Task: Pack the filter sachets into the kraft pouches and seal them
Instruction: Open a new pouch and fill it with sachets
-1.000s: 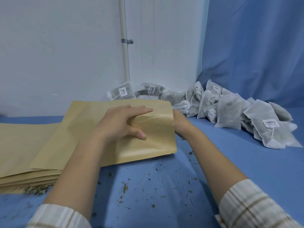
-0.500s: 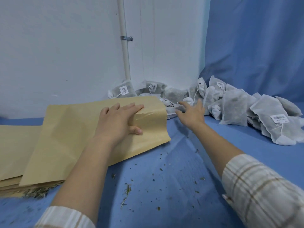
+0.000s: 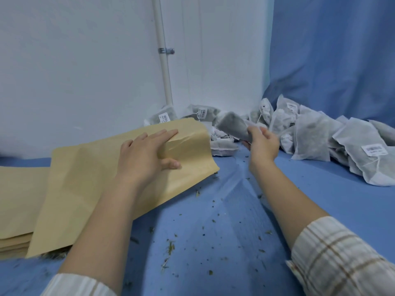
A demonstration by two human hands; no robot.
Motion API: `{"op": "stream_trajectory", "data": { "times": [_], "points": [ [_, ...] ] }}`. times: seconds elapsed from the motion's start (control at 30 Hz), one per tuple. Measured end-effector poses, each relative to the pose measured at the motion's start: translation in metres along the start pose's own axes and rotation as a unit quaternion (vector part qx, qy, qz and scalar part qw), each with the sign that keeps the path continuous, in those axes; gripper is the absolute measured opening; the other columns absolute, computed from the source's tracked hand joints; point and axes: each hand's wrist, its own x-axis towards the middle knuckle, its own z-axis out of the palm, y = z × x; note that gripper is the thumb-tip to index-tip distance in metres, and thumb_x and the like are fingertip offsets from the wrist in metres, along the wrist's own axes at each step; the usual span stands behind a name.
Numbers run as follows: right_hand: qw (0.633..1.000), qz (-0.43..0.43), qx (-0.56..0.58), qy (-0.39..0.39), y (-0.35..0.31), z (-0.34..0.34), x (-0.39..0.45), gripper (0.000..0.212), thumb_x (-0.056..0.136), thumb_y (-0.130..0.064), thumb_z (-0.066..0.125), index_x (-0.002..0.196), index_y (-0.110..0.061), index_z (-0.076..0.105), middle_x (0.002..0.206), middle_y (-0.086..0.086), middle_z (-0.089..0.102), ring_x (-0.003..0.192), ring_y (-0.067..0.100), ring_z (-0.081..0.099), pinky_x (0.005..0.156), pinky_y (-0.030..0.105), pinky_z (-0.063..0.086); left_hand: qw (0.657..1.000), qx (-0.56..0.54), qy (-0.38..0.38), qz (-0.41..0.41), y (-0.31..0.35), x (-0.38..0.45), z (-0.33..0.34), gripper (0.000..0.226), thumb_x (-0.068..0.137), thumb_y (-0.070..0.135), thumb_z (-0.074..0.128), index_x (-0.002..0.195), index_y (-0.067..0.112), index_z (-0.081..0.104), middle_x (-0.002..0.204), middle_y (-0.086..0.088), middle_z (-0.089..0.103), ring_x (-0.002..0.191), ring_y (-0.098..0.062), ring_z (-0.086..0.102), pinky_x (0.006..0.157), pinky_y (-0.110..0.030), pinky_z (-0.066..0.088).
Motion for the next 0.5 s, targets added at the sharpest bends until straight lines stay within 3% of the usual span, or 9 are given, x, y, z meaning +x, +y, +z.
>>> {"op": "stream_trajectory", "data": {
  "times": [0.07,0.17,0.3,0.37,0.43,0.47,0.5],
  "points": [
    [0.992,0.014,0.023,-0.120,-0.003,-0.002,-0.006,0.017,0.079,-0.003,0.068,0.094,-0.004,0.060,0.098,0.011,0.060,0.069,0.012,0.065,0.066,0.025,0.058,1.000,-0.014,0.005,-0.002,0.001,-0.002,-0.003,0.074,0.070,0.043,0.078,0.135,0.048,0.043,0.142,0.010,0.047,0.136,-0.019,0.032,0.112,-0.041,0.021],
    [0.958,0.022,0.003,-0.286,-0.005,0.000,-0.022,0.020,0.079,0.007,0.064,0.094,-0.006,0.059,0.086,0.008,0.062,0.063,0.012,0.065,0.064,0.025,0.057,0.997,-0.069,-0.023,0.010,0.003,-0.002,-0.007,0.074,0.066,0.039,0.082,0.130,0.051,0.047,0.135,0.019,0.051,0.129,-0.010,0.041,0.109,-0.034,0.029],
    [0.865,-0.004,-0.221,-0.450,-0.005,0.013,-0.043,0.032,0.083,0.014,0.052,0.087,-0.016,0.063,0.060,-0.010,0.066,0.050,0.003,0.061,0.045,0.015,0.045,0.990,-0.120,-0.072,0.035,0.005,0.001,-0.008,0.073,0.062,0.034,0.084,0.124,0.055,0.052,0.130,0.025,0.054,0.122,-0.002,0.046,0.104,-0.027,0.036],
    [0.801,0.056,-0.292,-0.519,-0.006,0.016,-0.050,0.026,0.090,0.005,0.047,0.089,-0.017,0.061,0.058,-0.016,0.065,0.048,-0.002,0.057,0.044,0.012,0.042,0.991,-0.109,-0.065,0.031,0.001,0.002,-0.008,0.071,0.061,0.034,0.085,0.122,0.054,0.054,0.130,0.026,0.053,0.122,0.000,0.044,0.101,-0.023,0.034],
    [0.761,0.083,-0.335,-0.550,-0.002,0.018,-0.051,0.022,0.093,-0.005,0.048,0.090,-0.021,0.062,0.074,-0.012,0.069,0.061,0.002,0.060,0.055,0.014,0.045,0.993,-0.103,-0.056,0.021,-0.003,0.001,-0.008,0.071,0.060,0.035,0.085,0.122,0.052,0.055,0.129,0.024,0.054,0.122,-0.001,0.044,0.098,-0.021,0.033],
    [0.777,0.058,-0.346,-0.522,0.001,0.018,-0.049,0.022,0.093,-0.010,0.050,0.082,-0.024,0.063,0.080,-0.006,0.069,0.069,0.008,0.060,0.061,0.018,0.046,0.994,-0.092,-0.048,0.017,-0.003,0.000,-0.007,0.072,0.060,0.035,0.085,0.123,0.051,0.055,0.130,0.023,0.055,0.124,-0.003,0.043,0.097,-0.021,0.032],
    [0.815,0.021,-0.345,-0.465,0.004,0.019,-0.046,0.027,0.092,-0.016,0.053,0.070,-0.026,0.063,0.078,0.000,0.068,0.072,0.014,0.057,0.064,0.023,0.045,0.996,-0.077,-0.036,0.014,-0.002,-0.001,-0.006,0.072,0.061,0.036,0.085,0.125,0.049,0.054,0.130,0.020,0.055,0.125,-0.006,0.043,0.098,-0.022,0.030]
  ]
}}
